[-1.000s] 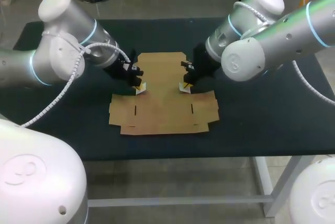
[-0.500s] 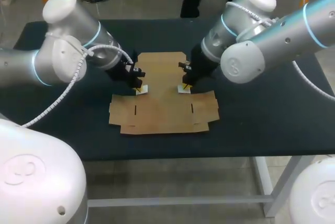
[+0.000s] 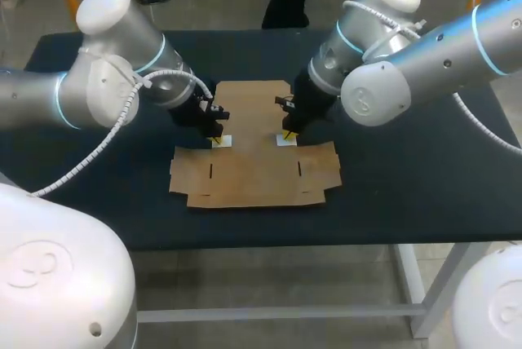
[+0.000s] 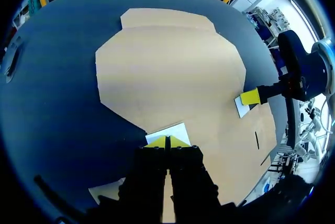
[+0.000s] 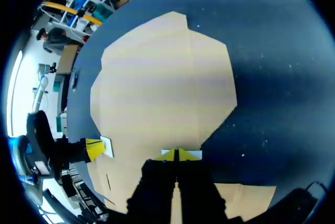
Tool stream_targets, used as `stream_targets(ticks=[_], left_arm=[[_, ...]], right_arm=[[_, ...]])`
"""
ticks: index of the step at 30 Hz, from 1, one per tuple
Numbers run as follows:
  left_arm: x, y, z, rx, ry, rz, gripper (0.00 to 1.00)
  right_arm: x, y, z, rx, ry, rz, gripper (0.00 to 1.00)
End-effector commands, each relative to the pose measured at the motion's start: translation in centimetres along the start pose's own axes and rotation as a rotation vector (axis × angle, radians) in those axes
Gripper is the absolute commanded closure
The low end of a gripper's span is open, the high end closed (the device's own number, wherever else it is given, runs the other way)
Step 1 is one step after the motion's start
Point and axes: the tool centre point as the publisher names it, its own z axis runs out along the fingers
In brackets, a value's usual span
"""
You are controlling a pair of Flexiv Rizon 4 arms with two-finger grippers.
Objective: Assemble the packaging by folding the flat box into shape, placing the metal phone stand inside, and closing the box properly
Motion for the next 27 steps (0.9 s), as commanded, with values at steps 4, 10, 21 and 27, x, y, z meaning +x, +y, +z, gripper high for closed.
stream_targets(ticks=[4,10,21,27], left_arm=[[-0.5,0.1,-1.8,0.044,0.032,-0.022,1.0],[-1.7,-0.1,-3.9,0.07,0.107,-0.06,1.0],[-4.6,0.6,-8.3,0.129,0.228,-0.139,1.0],[-5.9,1.8,-10.1,0.124,0.279,-0.156,1.0]], right_arm=[[-1.2,0.3,-2.3,0.01,0.148,-0.025,1.0],[-2.2,0.7,-3.9,0.034,0.251,-0.034,1.0],[-4.6,0.9,-8.1,0.041,0.378,-0.034,1.0],[-6.2,-0.1,-9.7,0.046,0.428,-0.016,1.0]])
